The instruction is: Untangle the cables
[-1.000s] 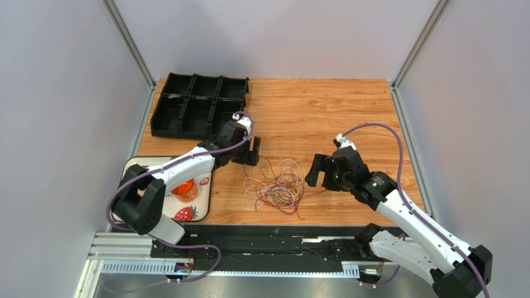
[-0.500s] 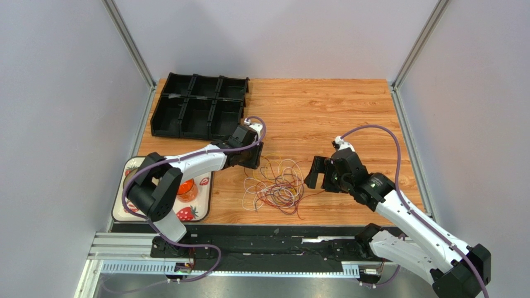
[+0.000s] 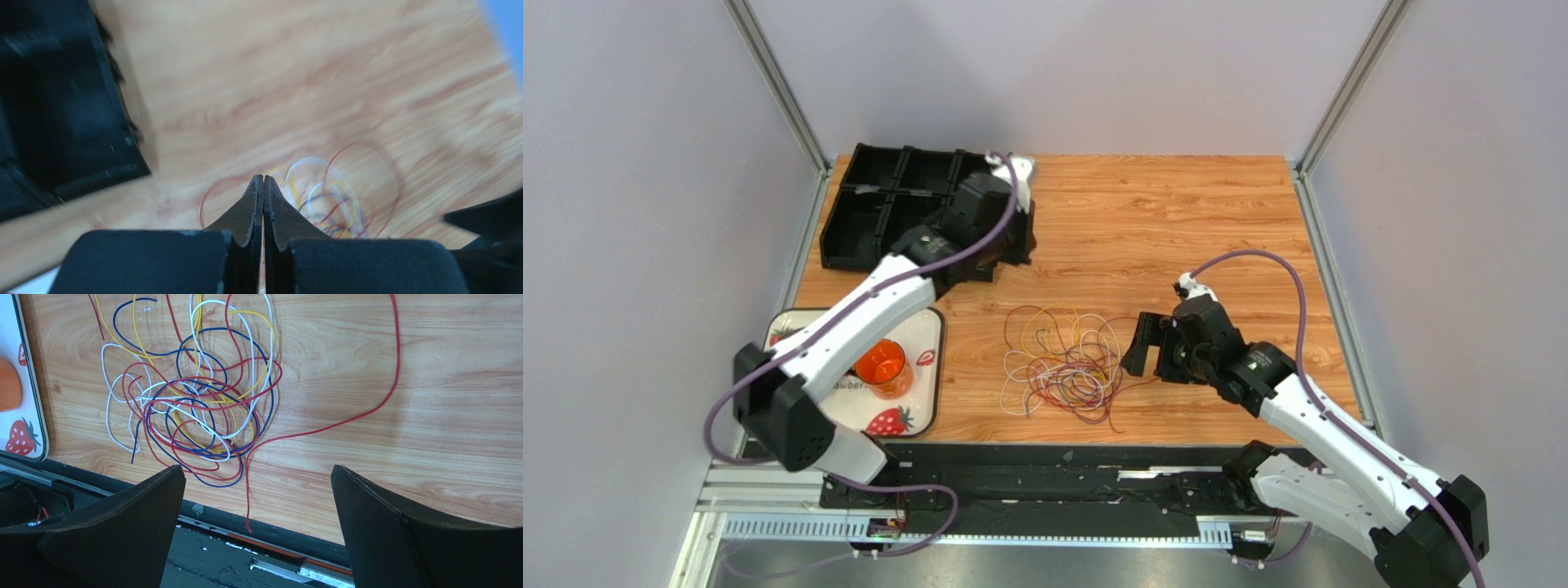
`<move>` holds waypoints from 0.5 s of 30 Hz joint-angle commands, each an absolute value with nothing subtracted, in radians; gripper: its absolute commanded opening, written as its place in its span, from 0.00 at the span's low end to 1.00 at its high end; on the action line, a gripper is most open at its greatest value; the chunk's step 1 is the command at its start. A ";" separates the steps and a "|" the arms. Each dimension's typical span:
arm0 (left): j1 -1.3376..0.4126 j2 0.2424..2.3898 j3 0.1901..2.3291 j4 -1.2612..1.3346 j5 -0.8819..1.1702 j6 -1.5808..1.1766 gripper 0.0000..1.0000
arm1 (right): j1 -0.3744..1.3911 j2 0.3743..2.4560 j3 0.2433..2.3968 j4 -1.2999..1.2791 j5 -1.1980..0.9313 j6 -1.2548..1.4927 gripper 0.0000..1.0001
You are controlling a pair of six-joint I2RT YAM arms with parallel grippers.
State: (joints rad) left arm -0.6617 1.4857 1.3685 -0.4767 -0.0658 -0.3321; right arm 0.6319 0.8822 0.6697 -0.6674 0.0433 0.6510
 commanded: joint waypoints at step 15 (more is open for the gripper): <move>-0.667 1.526 1.148 -0.344 0.025 -0.267 0.64 | 0.635 0.781 0.664 -0.735 0.041 0.663 0.94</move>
State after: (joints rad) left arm -0.6636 1.5101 1.2053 -0.4095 -0.0074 -0.2672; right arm 0.6319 0.8124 0.6689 -0.7082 0.0326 0.6579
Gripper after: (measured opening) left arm 0.644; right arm 0.939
